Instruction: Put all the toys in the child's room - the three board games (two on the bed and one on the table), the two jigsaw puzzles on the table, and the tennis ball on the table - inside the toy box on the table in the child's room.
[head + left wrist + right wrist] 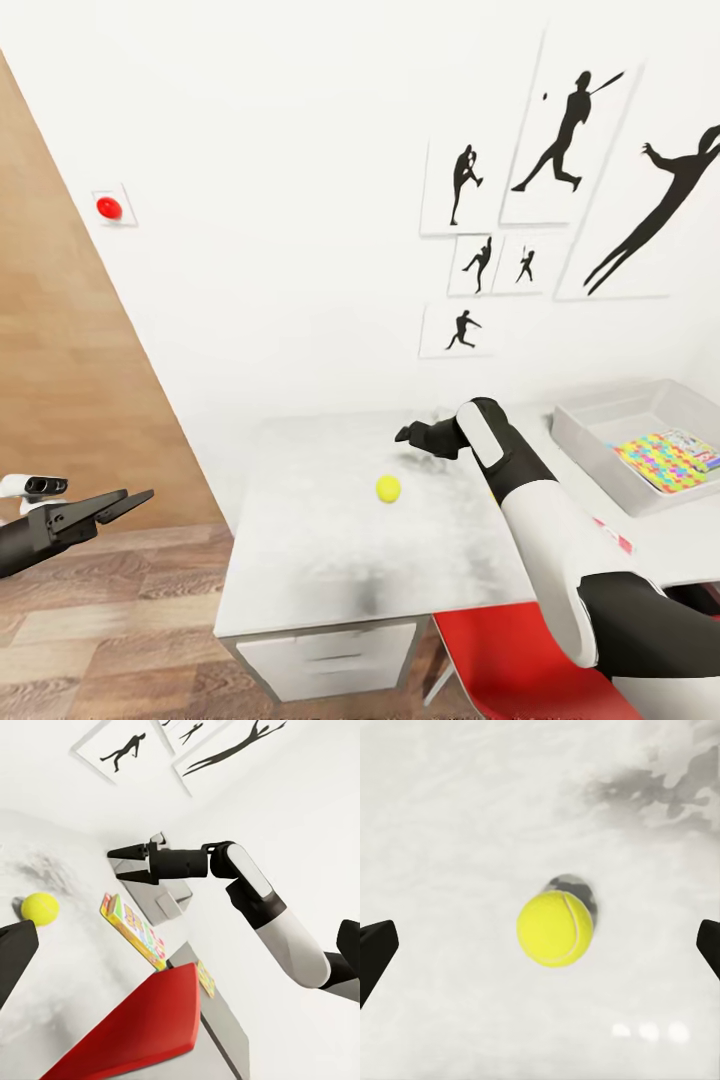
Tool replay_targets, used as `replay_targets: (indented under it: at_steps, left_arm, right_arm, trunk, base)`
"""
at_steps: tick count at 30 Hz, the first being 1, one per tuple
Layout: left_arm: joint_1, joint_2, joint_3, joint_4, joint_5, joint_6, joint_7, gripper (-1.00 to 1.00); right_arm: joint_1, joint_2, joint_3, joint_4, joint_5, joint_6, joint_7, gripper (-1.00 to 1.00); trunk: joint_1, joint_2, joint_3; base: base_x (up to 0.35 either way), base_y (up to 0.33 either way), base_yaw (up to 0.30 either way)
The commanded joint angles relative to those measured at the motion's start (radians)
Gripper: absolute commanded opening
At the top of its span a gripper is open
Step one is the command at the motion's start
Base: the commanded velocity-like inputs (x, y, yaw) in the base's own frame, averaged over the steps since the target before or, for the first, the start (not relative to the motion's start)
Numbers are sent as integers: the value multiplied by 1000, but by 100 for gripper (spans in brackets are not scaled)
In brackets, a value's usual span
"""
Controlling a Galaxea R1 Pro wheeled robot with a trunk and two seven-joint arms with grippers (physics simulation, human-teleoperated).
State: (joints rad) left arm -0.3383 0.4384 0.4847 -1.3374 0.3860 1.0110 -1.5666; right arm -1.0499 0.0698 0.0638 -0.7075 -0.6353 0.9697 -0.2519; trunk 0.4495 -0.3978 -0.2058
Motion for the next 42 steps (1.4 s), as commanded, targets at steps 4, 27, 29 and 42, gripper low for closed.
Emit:
replay_targets:
  at_steps: [4,27,29,42]
  left_arm:
    - [-1,0,0,0,-1,11,-4,100]
    - [-1,13,0,0,0,11,-4,100]
    - [-1,13,0,0,0,11,-4,100]
    - [-1,15,0,0,1,11,-4,100]
  right_arm:
    - [-1,2,2,0,-11,0,-12,100]
    - [-1,2,2,-2,-10,0,-12,100]
    - [-1,2,2,-2,-10,-1,-12,100]
    - [-1,0,2,-4,-9,-1,-12,100]
  trunk:
    - [1,-2,-9]
    - [1,-2,-47]
    - [1,-2,-50]
    - [1,-2,-71]
  base:
    - [0,2,0]
    - [8,103,0]
    - [5,19,0]
    - [1,4,0]
